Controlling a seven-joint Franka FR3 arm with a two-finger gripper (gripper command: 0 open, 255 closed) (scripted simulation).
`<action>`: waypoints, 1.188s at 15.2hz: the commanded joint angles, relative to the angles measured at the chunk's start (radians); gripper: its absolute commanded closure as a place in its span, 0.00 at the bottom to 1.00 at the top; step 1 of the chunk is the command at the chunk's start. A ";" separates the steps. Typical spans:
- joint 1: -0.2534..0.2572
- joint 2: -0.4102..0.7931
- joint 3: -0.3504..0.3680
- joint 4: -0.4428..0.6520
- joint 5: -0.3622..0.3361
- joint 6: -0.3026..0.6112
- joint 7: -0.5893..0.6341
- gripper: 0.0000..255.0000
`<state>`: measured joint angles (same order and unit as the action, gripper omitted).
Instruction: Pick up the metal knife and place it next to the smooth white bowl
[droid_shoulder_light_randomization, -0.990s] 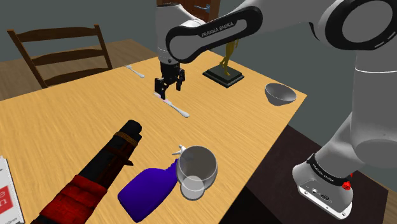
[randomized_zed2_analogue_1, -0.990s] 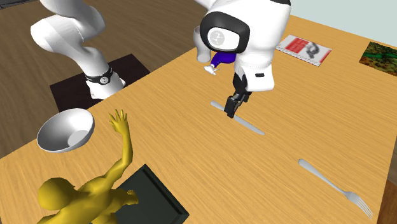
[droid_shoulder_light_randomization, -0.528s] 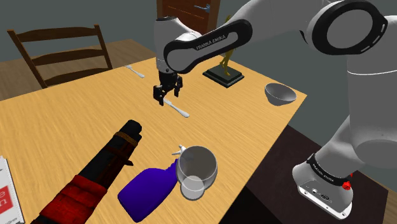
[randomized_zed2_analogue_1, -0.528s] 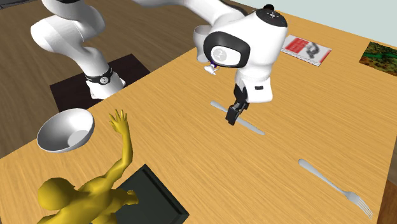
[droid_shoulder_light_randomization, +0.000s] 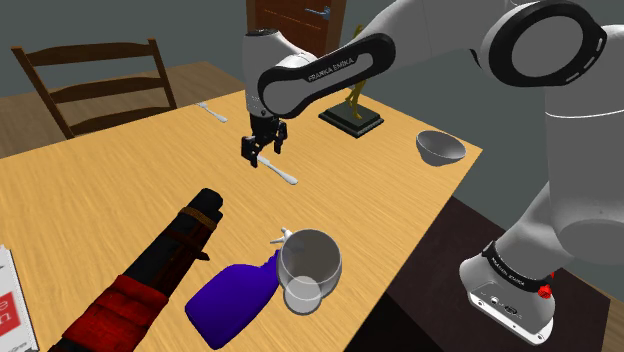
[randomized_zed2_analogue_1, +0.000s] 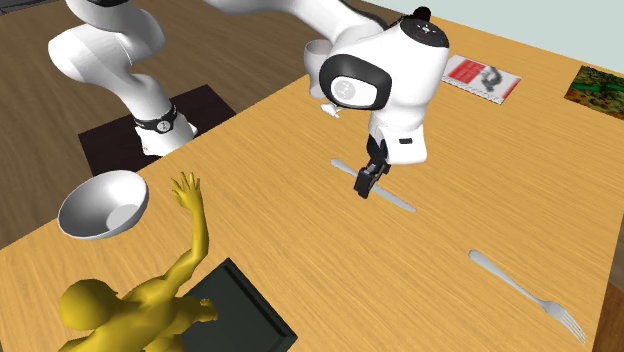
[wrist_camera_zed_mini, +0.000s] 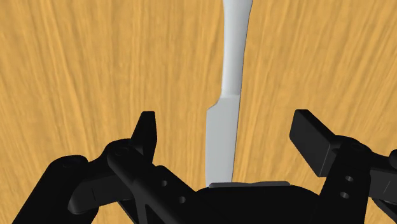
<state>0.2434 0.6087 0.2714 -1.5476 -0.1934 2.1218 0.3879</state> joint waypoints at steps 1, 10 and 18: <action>0.000 0.000 0.000 0.000 0.000 0.000 0.000 1.00; 0.000 0.000 0.000 0.000 0.000 0.000 0.000 1.00; -0.004 -0.047 0.009 0.037 0.015 -0.082 -0.010 1.00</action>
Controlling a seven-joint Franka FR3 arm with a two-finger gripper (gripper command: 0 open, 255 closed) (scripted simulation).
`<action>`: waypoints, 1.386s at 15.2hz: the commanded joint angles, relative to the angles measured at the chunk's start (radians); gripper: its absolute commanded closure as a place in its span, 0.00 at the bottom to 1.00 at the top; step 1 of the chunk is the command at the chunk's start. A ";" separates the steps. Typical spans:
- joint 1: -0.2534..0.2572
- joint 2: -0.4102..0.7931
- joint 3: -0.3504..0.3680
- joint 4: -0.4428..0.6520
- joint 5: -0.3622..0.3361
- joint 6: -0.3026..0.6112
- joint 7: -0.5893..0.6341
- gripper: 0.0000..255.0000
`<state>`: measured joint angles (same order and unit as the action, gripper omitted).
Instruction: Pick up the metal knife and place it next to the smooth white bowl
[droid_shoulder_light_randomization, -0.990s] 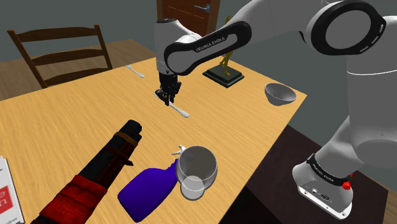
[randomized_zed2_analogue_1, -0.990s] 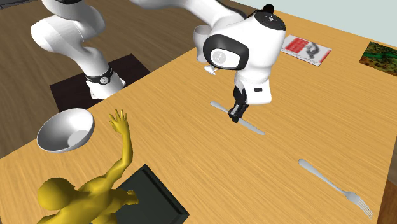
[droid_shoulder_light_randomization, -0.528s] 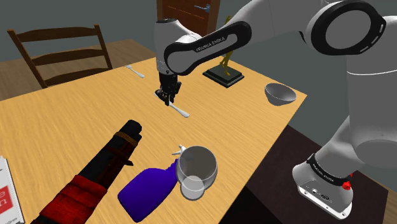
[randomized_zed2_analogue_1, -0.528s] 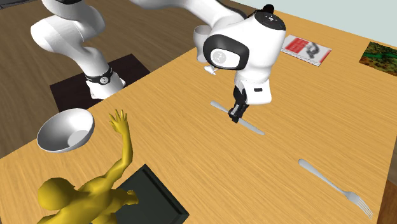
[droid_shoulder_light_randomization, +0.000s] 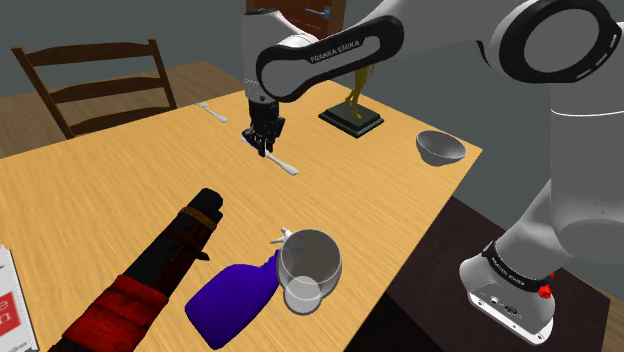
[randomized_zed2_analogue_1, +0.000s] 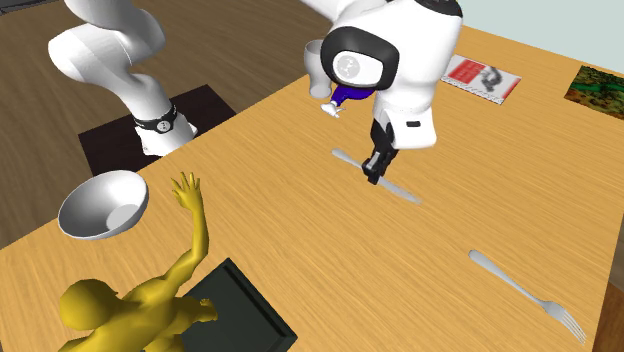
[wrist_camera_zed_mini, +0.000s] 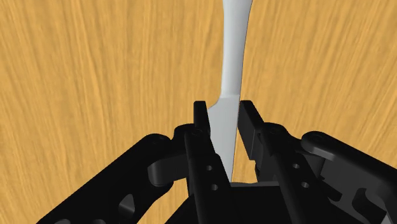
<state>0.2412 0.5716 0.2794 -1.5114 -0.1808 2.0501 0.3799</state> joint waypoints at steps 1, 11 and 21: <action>-0.002 -0.014 0.002 0.006 0.004 -0.021 -0.003 1.00; -0.002 -0.055 0.011 0.080 0.019 -0.133 -0.014 1.00; -0.038 -0.154 0.016 0.031 0.046 -0.180 -0.048 1.00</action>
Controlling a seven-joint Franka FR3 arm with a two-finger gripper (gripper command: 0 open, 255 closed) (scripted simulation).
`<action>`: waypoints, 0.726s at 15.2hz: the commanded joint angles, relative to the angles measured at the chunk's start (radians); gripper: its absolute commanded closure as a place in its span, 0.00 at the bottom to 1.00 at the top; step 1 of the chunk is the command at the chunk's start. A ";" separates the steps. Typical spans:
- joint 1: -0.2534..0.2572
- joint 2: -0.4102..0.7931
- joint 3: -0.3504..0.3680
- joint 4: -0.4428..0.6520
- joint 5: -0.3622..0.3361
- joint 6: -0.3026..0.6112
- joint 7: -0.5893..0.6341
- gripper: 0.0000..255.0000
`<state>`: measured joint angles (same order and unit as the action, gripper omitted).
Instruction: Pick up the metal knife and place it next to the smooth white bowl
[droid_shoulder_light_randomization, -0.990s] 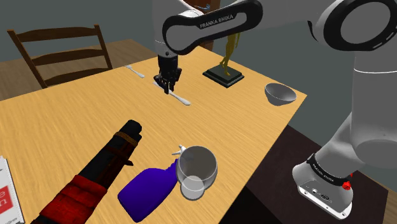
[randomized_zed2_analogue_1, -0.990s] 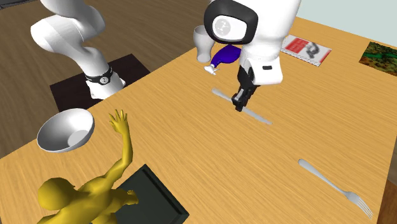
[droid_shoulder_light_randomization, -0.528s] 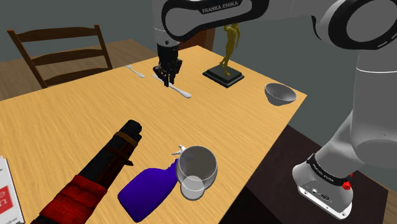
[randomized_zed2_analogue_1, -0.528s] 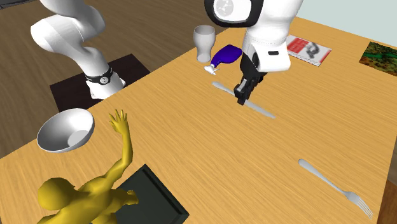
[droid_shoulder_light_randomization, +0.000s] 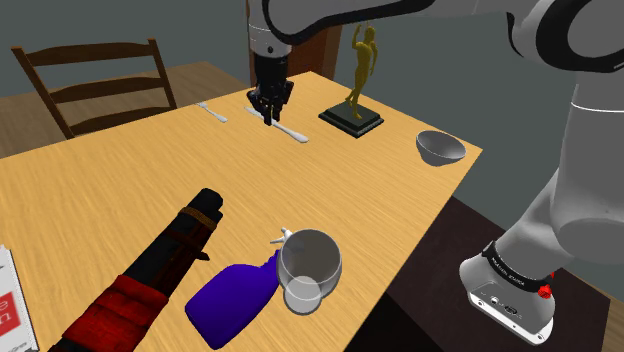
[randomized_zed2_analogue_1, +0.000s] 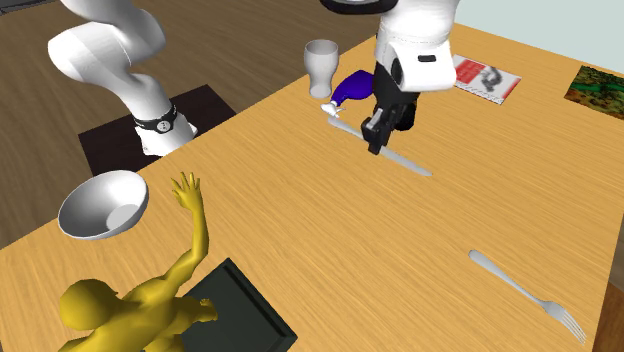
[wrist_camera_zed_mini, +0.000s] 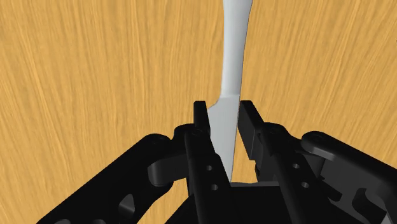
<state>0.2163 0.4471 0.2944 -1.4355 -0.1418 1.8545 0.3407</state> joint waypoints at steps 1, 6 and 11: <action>-0.031 -0.068 0.000 -0.101 0.017 0.036 -0.024 1.00; -0.109 -0.245 -0.013 -0.345 0.069 0.112 -0.112 1.00; -0.169 -0.400 -0.045 -0.542 0.116 0.161 -0.217 1.00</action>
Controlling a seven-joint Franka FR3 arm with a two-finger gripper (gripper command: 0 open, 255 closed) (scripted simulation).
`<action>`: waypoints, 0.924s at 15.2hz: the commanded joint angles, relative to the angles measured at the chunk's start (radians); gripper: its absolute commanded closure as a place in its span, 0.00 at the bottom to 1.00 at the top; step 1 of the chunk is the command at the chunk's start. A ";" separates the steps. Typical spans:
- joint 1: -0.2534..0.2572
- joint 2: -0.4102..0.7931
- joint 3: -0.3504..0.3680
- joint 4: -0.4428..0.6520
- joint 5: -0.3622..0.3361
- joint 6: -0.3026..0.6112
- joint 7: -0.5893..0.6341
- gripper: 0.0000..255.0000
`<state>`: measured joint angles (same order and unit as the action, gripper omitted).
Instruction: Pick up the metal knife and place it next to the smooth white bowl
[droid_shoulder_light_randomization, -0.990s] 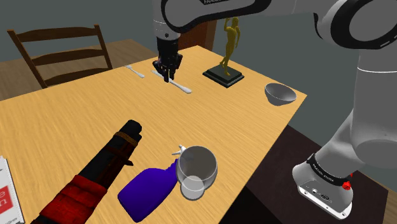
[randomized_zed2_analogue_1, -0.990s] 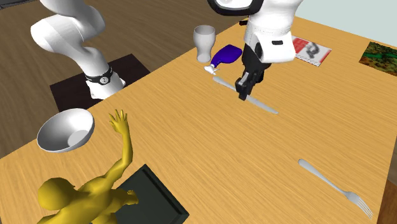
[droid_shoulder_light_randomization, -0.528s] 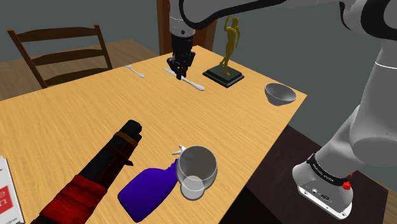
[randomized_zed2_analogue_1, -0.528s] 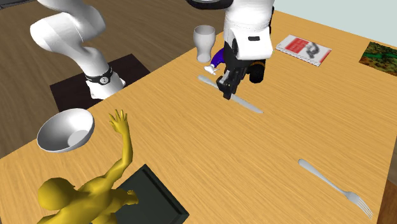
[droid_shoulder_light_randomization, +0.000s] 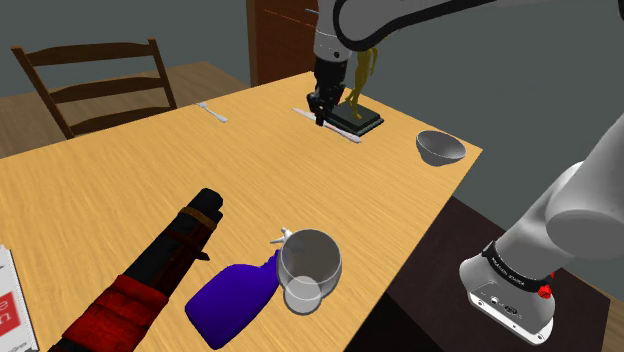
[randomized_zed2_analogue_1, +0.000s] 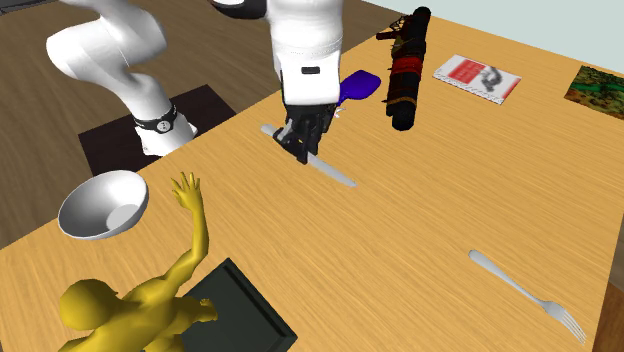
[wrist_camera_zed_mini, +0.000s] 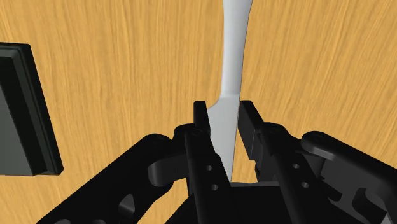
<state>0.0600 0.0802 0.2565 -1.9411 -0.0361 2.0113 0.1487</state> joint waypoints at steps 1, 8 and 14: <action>-0.023 -0.063 -0.016 -0.071 0.018 0.012 -0.047 1.00; -0.085 -0.248 -0.094 -0.282 0.052 0.041 -0.205 1.00; -0.138 -0.381 -0.180 -0.419 0.047 0.046 -0.341 1.00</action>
<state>-0.0690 -0.2802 0.0910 -2.3403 0.0130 2.0580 -0.1693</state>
